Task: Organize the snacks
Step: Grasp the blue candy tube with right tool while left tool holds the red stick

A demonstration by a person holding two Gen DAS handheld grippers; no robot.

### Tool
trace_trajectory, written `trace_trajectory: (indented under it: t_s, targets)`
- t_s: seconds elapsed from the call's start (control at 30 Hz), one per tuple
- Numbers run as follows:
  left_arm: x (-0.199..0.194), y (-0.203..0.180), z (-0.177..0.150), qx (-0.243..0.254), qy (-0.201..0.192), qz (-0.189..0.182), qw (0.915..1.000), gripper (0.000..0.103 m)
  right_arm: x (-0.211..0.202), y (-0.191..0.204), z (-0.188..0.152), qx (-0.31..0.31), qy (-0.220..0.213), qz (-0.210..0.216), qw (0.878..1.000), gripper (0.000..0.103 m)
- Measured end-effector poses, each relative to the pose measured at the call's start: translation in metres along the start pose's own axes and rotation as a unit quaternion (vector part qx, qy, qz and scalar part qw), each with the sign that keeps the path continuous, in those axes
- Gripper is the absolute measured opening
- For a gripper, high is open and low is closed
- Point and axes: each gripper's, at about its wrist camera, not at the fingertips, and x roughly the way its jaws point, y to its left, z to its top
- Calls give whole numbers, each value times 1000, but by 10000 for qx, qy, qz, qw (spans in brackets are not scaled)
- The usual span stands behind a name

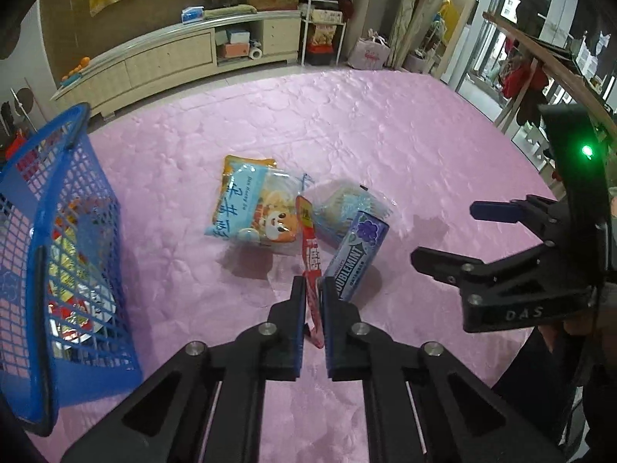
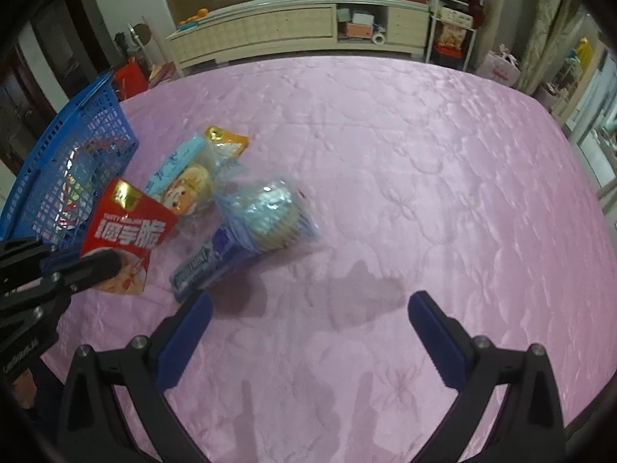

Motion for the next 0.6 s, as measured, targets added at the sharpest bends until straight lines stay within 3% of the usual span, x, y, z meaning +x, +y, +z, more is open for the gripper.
trace_trajectory:
  t_s: [0.27,0.5,0.6]
  targets:
    - [-10,2,-11,150,-139,103,9997,7,9,19,11,-232,-36,180,9996,102]
    - [-10,6,-22,256,-142,204,9994,7,35,23,8,522,427,629,9957,73]
    - [-12,10,-22,226,-131,218,9994,7,45,24,8,949,597,792,9905,68]
